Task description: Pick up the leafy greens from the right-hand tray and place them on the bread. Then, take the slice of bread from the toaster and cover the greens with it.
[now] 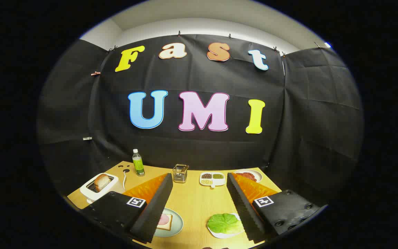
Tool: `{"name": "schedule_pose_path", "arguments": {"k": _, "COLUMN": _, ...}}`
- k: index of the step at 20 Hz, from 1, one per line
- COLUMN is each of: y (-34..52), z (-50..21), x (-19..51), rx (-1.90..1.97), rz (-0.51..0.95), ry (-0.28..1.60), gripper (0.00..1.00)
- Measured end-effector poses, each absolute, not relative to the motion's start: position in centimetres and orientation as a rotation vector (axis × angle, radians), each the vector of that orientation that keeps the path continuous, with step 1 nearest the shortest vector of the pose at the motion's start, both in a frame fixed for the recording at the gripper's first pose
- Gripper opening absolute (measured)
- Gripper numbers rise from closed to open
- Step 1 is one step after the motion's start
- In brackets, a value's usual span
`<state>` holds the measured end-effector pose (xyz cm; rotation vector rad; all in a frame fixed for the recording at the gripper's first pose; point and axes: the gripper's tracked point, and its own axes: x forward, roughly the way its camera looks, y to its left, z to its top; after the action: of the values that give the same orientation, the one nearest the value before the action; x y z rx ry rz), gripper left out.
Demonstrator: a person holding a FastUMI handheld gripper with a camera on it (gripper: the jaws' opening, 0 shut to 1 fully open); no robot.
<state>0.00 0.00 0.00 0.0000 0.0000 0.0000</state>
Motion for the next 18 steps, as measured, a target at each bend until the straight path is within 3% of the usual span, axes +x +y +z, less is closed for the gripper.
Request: {"name": "schedule_pose_path", "arguments": {"k": 18, "y": -1.8, "z": -2.6, "x": 0.2, "rx": 0.036, "rz": -0.029, "ry": 0.079, "gripper": 0.98}}
